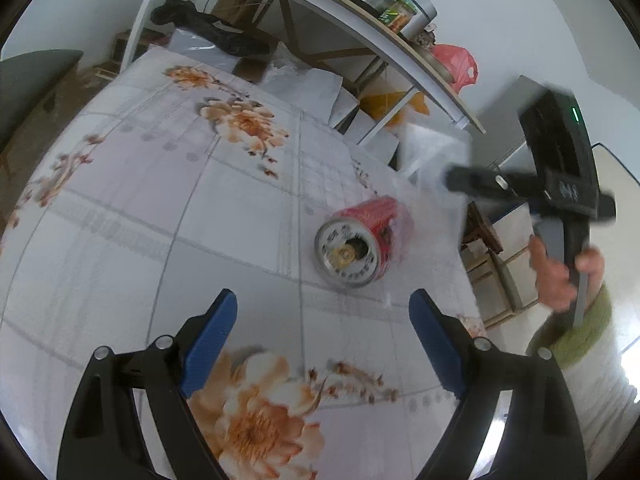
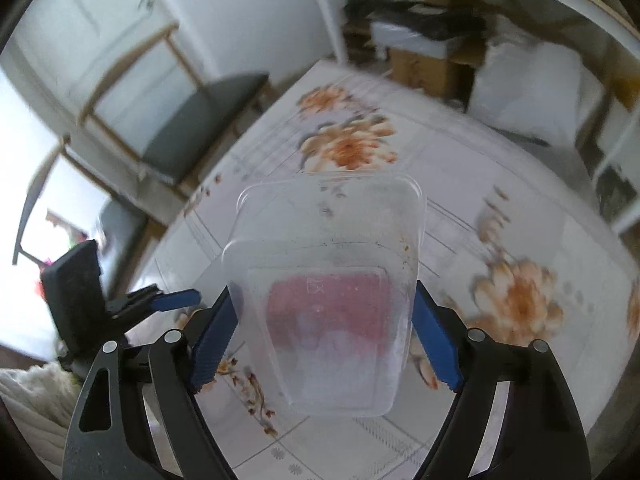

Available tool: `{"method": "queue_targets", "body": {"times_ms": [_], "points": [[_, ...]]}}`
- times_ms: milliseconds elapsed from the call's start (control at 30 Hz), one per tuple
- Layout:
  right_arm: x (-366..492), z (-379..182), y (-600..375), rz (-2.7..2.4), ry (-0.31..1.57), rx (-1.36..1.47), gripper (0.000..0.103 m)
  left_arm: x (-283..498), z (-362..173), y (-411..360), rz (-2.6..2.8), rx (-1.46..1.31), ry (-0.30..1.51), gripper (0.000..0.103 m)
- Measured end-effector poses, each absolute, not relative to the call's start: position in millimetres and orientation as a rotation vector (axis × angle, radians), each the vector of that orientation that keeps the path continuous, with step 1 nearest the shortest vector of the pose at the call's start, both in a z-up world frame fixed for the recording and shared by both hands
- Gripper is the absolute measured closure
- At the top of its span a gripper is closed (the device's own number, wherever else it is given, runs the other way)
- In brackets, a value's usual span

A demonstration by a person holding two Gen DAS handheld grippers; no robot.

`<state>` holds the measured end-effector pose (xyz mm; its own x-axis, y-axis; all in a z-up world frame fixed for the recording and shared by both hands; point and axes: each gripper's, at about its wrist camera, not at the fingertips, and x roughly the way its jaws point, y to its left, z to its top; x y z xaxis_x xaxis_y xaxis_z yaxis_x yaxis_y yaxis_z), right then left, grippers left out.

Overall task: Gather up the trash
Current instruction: 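Grasp the clear plastic container with the right gripper and lift it, then grasp the red can with the left gripper while the right holds the container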

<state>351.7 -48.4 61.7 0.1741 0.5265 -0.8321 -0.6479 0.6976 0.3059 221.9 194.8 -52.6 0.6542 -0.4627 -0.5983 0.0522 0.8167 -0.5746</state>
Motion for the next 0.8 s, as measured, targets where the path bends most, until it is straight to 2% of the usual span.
{"method": "queue_targets", "body": {"times_ms": [167,267,633,667,800], "points": [[347,54,-95,0.841,1.109,0.067,0.025,243,-45,194,-0.340,-0.573,0.788,0.018],[337,46,-121,0.838,1.120,0.155,0.025,262,-43,185,-0.411,-0.533,0.800,0.012],[269,30,-204,0.791,1.113,0.404,0.025,318,-69,158,-0.416,-0.391,0.839,0.011],[263,28,-207,0.783,1.110,0.417,0.025,320,-72,158,-0.408,-0.391,0.837,0.012],[237,21,-223,0.767,1.083,0.485,0.025,320,-75,151,-0.418,-0.381,0.815,0.026]]}}
